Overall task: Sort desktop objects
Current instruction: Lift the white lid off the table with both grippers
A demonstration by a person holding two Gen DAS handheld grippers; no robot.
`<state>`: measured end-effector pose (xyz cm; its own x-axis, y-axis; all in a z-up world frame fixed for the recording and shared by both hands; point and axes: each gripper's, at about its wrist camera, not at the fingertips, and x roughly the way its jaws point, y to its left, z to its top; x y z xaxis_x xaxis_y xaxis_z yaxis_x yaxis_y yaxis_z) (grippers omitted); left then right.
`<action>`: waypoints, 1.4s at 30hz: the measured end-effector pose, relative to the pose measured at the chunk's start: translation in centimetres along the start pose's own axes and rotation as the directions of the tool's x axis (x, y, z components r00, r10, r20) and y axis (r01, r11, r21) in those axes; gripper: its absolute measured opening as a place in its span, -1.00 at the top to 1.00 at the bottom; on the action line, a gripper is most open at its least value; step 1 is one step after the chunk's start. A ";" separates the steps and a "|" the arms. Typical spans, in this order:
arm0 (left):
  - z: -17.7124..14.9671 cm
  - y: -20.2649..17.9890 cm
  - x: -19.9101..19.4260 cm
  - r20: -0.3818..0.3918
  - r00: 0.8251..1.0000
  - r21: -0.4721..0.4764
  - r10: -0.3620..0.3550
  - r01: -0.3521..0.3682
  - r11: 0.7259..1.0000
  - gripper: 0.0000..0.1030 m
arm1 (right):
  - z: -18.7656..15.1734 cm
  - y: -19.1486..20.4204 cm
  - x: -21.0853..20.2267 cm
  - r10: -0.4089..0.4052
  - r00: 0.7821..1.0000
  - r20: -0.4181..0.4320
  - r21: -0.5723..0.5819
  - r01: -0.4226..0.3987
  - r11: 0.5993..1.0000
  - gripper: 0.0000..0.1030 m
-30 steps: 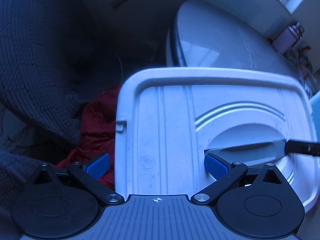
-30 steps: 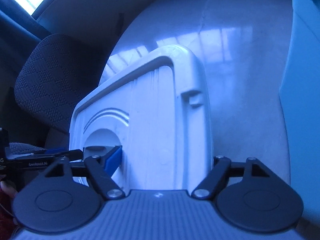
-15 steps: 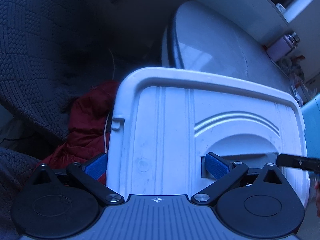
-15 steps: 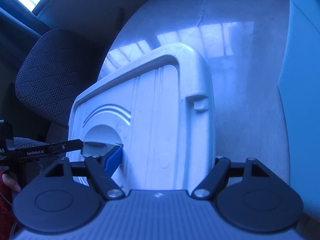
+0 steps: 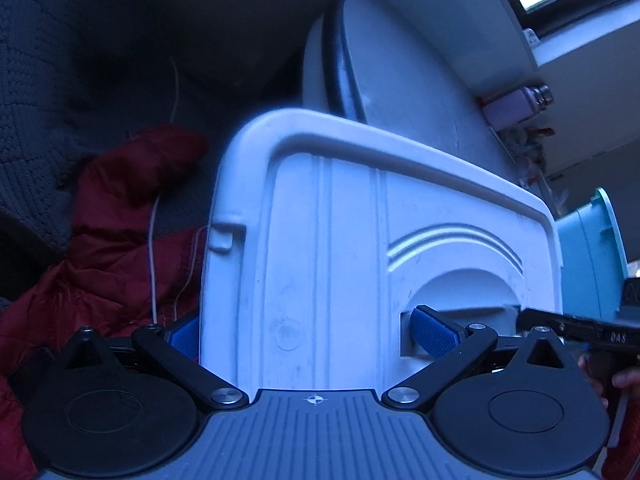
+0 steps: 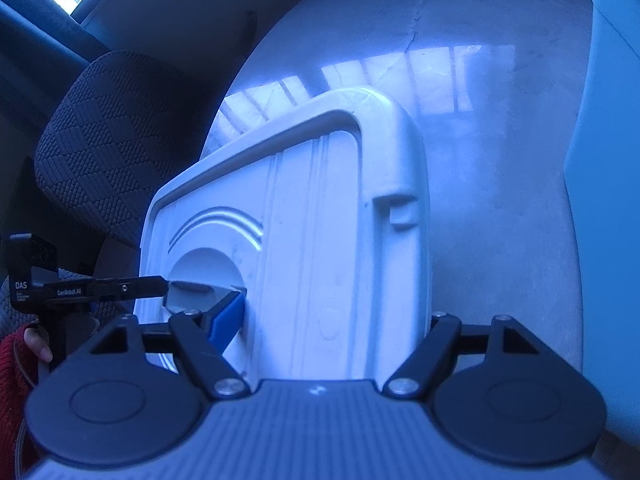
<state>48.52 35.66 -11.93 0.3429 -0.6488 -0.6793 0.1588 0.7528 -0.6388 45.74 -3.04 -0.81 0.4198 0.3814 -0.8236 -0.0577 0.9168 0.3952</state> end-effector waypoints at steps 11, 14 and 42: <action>-0.1 1.5 0.8 0.002 0.999 -0.099 -0.035 0.035 0.994 -1.00 | 0.0 0.3 0.3 0.008 1.000 -0.018 -0.032 -0.008 0.999 -0.49; -0.2 0.8 0.6 0.005 1.000 -0.059 -0.014 0.014 0.998 -1.00 | -0.1 0.3 0.2 0.004 1.000 -0.012 -0.027 -0.005 1.000 -0.49; -7.3 -9.8 -13.1 0.144 0.982 0.075 0.119 -0.131 0.989 -0.99 | -6.4 2.4 -8.4 0.159 0.985 0.068 -0.070 -0.154 0.986 -0.49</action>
<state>35.74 35.96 0.66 0.4893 -0.5319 -0.6911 0.1820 0.8373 -0.5155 36.30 -3.24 4.42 0.4659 0.5130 -0.7210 -0.1847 0.8532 0.4877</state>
